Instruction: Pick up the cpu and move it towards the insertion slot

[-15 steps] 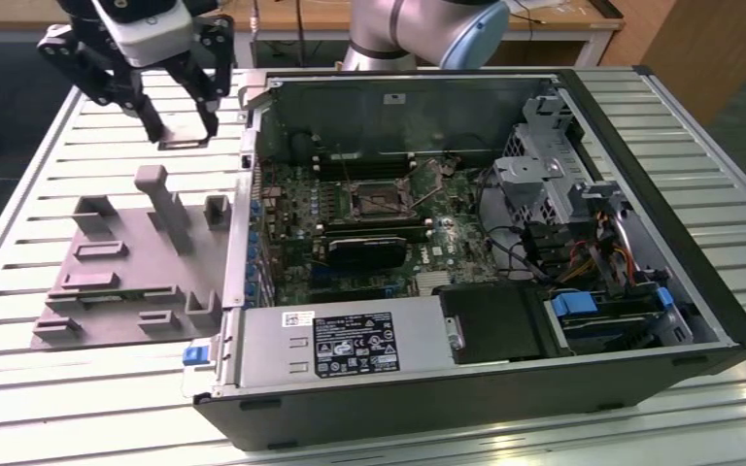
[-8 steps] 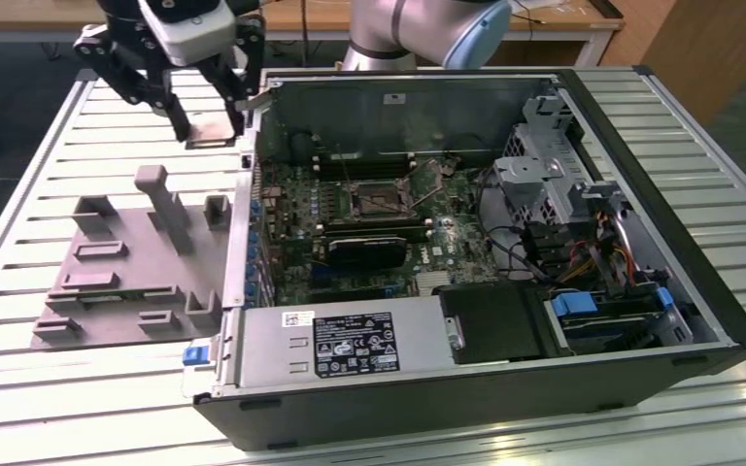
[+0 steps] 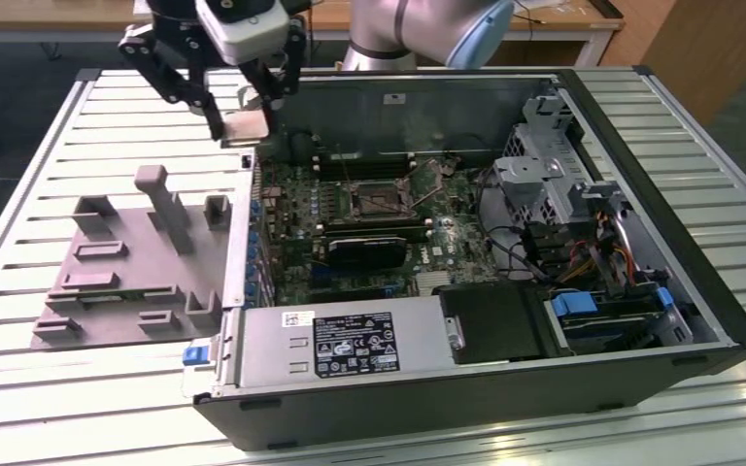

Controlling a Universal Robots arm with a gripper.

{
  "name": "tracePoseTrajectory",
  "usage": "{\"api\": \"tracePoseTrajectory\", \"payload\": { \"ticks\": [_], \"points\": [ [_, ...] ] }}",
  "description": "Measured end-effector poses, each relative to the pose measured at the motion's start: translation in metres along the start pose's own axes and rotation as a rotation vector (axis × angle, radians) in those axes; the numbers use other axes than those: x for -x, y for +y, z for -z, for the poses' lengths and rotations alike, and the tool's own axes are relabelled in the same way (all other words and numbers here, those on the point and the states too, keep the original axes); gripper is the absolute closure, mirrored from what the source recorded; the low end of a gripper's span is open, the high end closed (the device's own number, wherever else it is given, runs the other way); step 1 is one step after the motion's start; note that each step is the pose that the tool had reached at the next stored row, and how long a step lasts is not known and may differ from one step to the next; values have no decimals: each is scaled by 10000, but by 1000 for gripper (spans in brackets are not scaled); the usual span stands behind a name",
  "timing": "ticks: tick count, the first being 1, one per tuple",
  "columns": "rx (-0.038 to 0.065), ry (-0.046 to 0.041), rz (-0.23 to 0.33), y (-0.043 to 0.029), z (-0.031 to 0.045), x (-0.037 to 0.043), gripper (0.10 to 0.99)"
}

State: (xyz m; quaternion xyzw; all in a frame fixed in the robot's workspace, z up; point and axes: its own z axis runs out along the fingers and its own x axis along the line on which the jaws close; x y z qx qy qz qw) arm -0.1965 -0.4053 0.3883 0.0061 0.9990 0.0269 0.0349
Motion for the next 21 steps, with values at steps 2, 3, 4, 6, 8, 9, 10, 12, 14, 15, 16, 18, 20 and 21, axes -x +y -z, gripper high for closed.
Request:
{"api": "tracePoseTrajectory", "payload": {
  "ticks": [2,3,4,6,8,9,10,12,14,15,16,18,20,21],
  "points": [
    [1,4,2,1,-7,90,549],
    [1,6,1,1,-10,138,549],
    [0,8,0,2,-13,182,549],
    [0,10,2,3,-18,260,549],
    [0,10,0,3,-24,333,549],
    [1,10,0,4,-27,370,549],
    [1,10,1,4,-30,415,549],
    [0,12,0,5,-35,497,549],
    [0,12,1,6,-41,580,549],
    [0,12,2,6,-44,624,549],
    [0,13,0,7,-47,664,549],
    [0,13,1,8,-53,745,549],
    [0,12,0,9,-59,829,549],
    [0,13,0,9,-62,871,549]
  ]
}}
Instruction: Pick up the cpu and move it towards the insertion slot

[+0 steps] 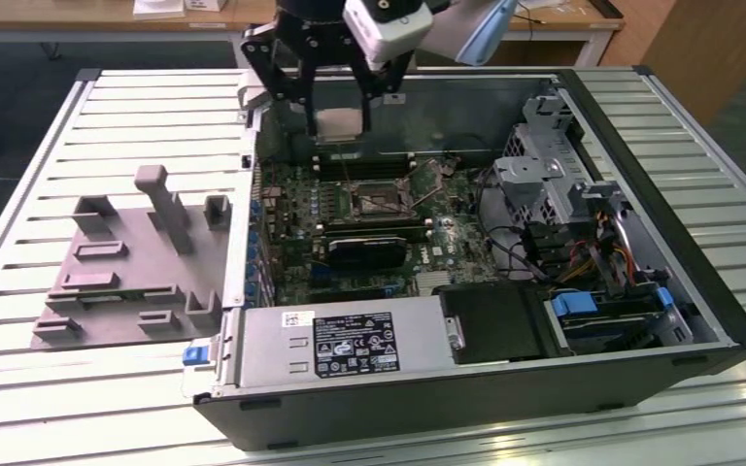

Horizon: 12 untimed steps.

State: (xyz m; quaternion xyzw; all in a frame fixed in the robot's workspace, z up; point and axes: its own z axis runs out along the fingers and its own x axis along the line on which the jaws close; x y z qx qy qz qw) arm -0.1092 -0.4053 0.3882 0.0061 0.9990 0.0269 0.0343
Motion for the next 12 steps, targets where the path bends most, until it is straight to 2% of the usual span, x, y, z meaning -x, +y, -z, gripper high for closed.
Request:
{"api": "tracePoseTrajectory", "payload": {
  "ticks": [8,12],
  "points": [
    [0,1,1,8,-28,309,549],
    [-1,44,-2,30,-62,417,549]
  ]
}}
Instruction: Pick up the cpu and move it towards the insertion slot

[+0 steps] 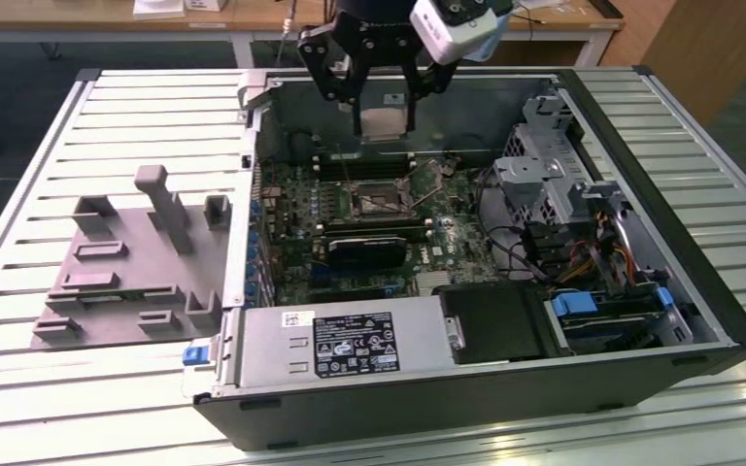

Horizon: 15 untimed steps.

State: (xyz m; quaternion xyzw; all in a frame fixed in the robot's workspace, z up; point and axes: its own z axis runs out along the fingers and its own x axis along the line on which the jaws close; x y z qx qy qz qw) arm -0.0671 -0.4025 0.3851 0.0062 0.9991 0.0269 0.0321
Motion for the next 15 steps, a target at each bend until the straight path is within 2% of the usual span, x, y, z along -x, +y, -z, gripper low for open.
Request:
{"api": "tracePoseTrajectory", "payload": {
  "ticks": [5,10,15],
  "points": [
    [-36,93,-1,80,-44,83,549],
    [-154,198,0,165,-75,154,549],
    [-213,261,0,285,-97,203,549]
  ]
}}
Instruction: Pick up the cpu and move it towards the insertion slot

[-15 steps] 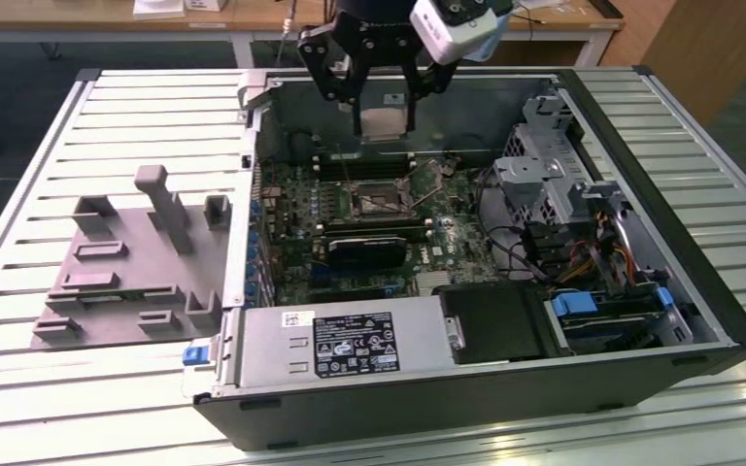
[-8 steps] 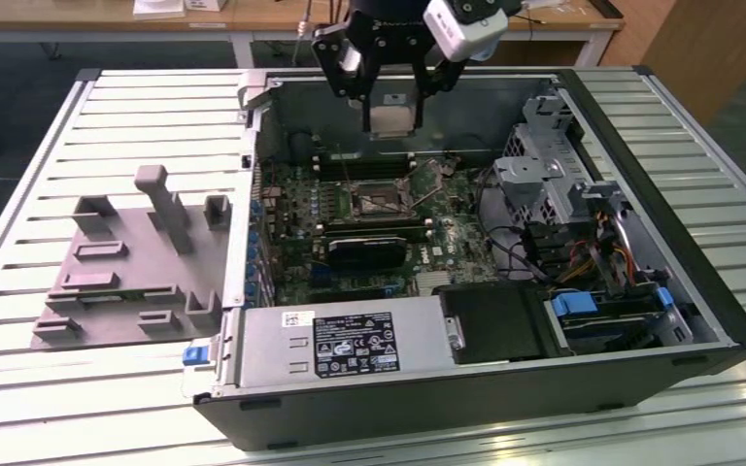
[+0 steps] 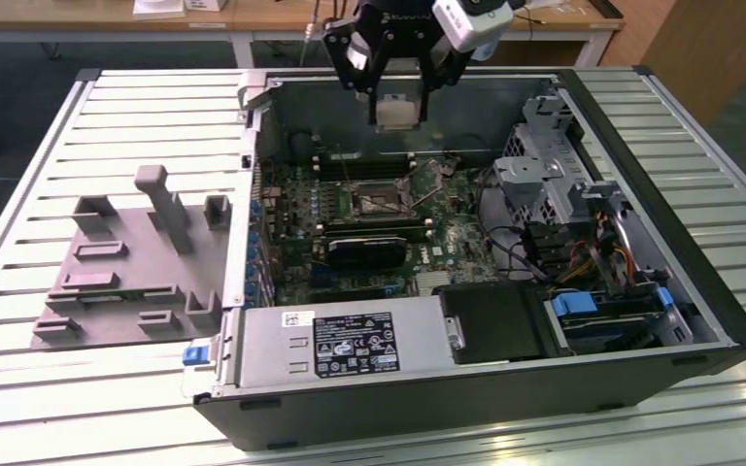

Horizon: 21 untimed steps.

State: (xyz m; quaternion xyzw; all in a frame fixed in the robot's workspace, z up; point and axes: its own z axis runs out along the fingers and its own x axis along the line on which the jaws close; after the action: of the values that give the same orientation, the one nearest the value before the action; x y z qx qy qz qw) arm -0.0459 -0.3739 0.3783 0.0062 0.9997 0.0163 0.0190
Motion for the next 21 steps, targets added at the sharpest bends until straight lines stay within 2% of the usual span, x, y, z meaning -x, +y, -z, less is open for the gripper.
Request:
{"api": "tracePoseTrajectory", "payload": {
  "ticks": [12,17,21],
  "points": [
    [-27,62,-1,309,-37,41,549],
    [-38,88,-1,419,-52,56,549],
    [-54,121,-2,480,-68,79,549]
  ]
}}
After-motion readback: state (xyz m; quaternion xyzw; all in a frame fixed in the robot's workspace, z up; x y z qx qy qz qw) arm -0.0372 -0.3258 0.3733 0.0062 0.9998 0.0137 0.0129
